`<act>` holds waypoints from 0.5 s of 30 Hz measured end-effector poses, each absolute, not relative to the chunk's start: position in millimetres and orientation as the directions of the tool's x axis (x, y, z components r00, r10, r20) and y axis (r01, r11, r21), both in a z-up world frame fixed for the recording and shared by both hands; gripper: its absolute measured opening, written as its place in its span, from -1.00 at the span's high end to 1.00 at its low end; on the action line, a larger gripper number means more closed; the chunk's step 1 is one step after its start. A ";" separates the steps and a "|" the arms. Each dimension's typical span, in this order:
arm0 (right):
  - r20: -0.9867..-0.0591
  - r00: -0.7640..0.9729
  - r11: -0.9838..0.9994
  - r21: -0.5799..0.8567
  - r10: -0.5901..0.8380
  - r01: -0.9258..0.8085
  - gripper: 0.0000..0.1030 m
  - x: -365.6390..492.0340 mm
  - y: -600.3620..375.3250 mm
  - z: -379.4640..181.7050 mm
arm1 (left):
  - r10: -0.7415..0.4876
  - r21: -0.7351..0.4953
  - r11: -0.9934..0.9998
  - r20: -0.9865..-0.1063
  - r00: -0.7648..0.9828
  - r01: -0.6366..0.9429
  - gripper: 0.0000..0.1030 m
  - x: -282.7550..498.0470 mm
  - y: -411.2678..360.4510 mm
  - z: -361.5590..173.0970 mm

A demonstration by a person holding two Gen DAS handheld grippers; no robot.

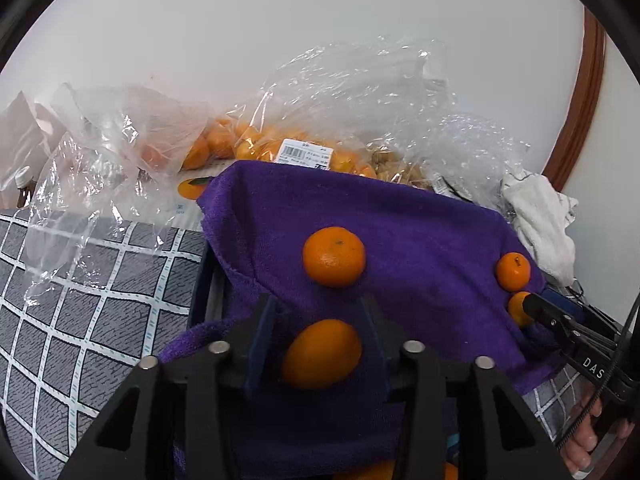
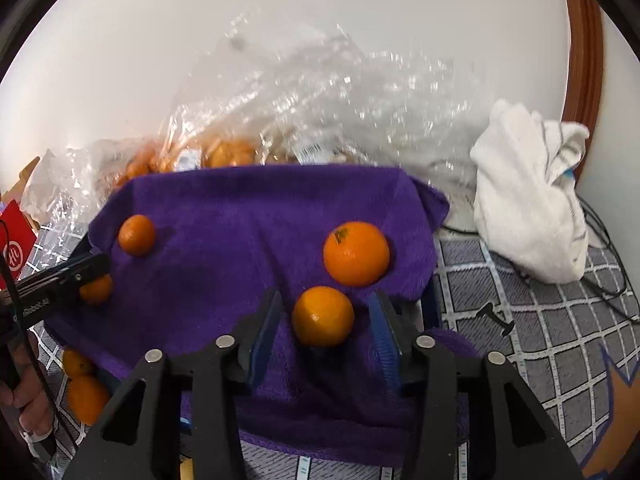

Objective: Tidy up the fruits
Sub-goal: 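Open both grippers to release the fruits on the towel, then grasp a yellow lemon with the right gripper while the left gripper grasps an orange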

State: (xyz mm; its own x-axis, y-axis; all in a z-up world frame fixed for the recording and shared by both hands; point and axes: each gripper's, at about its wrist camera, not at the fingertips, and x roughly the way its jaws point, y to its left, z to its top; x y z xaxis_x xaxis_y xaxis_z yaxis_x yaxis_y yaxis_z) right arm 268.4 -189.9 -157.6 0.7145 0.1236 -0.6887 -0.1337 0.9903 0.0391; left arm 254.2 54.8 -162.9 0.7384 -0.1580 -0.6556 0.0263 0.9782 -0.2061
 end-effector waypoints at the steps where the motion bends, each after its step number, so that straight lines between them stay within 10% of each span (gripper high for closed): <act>1: -0.678 0.725 0.990 0.036 0.124 -0.135 0.09 266.0 -188.8 -154.8 | -0.159 -0.206 0.978 -0.649 0.744 0.029 0.01 252.8 54.1 -161.7; 15: -0.614 0.775 0.983 0.010 0.149 -0.181 0.09 242.6 -175.1 -129.2 | -0.094 -0.140 0.990 -0.535 0.840 0.021 0.00 229.2 48.6 -141.8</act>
